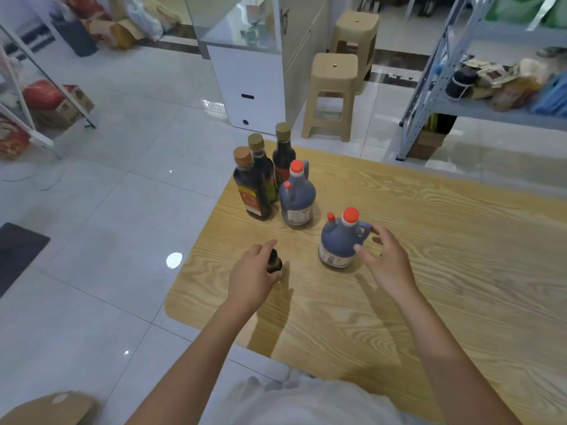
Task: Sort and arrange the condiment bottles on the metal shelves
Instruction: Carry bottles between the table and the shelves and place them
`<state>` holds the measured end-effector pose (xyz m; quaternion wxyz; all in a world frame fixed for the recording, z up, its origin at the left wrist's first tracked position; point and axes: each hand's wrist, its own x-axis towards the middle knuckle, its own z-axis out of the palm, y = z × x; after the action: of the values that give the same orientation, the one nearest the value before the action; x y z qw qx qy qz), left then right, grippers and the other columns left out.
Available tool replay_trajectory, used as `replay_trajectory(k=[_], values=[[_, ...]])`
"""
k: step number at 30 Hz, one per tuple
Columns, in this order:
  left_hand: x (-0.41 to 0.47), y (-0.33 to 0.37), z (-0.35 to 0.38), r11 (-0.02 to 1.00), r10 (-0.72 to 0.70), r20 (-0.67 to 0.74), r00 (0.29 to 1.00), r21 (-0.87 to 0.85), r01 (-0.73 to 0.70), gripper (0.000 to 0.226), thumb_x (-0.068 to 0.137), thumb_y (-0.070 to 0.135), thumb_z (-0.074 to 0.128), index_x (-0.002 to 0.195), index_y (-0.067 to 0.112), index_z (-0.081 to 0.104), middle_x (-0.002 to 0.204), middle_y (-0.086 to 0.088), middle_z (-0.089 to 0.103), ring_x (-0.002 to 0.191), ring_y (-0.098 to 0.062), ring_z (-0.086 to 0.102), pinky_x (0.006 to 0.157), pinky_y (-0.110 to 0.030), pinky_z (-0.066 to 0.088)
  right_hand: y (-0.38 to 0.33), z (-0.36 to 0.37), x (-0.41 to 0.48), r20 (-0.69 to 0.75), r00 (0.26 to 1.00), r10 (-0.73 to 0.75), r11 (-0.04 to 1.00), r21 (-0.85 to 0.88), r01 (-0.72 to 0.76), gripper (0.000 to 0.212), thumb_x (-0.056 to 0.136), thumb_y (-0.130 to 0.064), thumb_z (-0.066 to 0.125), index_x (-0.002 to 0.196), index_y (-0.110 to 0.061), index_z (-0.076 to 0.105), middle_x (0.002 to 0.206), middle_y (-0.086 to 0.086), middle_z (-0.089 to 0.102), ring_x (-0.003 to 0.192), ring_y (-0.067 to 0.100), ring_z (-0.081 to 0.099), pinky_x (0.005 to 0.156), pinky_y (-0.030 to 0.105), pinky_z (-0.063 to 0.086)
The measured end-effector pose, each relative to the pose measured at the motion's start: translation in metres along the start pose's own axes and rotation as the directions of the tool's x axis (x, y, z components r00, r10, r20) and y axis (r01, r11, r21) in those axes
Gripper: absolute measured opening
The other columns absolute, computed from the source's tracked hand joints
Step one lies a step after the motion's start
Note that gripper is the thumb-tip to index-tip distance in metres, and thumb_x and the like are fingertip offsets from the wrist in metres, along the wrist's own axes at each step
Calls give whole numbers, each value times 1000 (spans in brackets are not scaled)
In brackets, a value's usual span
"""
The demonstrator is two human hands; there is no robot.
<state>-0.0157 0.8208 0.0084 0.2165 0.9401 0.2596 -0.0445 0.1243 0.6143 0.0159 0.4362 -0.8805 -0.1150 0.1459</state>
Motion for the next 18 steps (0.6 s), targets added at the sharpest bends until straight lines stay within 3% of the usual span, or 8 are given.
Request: replay_trajectory(k=[6, 9, 11, 14, 18], values=[[15, -7, 5, 1000, -12, -15, 1000, 8, 12, 40, 87, 19, 62, 126, 24, 51, 117, 2, 56, 105, -19, 54, 70, -32, 48, -9, 10, 16, 92, 995, 27, 984, 171, -42, 12, 90, -23, 61, 94, -17, 51, 94, -7, 57, 90, 11, 52, 70, 27, 38], [18, -15, 7, 1000, -19, 4, 1000, -10, 19, 35, 87, 19, 62, 120, 23, 52, 111, 2, 57, 99, -19, 55, 70, -34, 49, -10, 15, 18, 109, 994, 12, 965, 260, -40, 18, 94, -23, 53, 77, -28, 53, 76, -8, 52, 76, 14, 48, 63, 25, 36], [19, -19, 9, 999, -8, 19, 1000, -36, 9, 34, 86, 18, 62, 118, 22, 52, 109, 1, 58, 97, -20, 55, 69, -35, 49, -12, 20, 14, 132, 991, 13, 954, 295, -52, 22, 96, -23, 51, 76, -33, 54, 75, -12, 54, 75, 11, 51, 69, 31, 42], [19, -25, 10, 999, -6, 12, 1000, -50, 7, 31, 85, 18, 62, 114, 21, 51, 107, 2, 59, 95, -20, 56, 68, -34, 48, -14, 28, 8, 137, 990, 18, 945, 321, -62, 18, 96, -22, 50, 83, -31, 59, 86, -11, 61, 90, 14, 58, 85, 44, 48], [11, -41, 4, 994, -31, 11, 999, -108, 32, 27, 85, 22, 65, 109, 20, 53, 105, 4, 61, 94, -18, 57, 72, -37, 50, -28, 40, 4, 170, 985, 10, 946, 319, -65, 14, 96, -25, 52, 94, -31, 64, 100, -8, 64, 104, 19, 60, 91, 46, 49]])
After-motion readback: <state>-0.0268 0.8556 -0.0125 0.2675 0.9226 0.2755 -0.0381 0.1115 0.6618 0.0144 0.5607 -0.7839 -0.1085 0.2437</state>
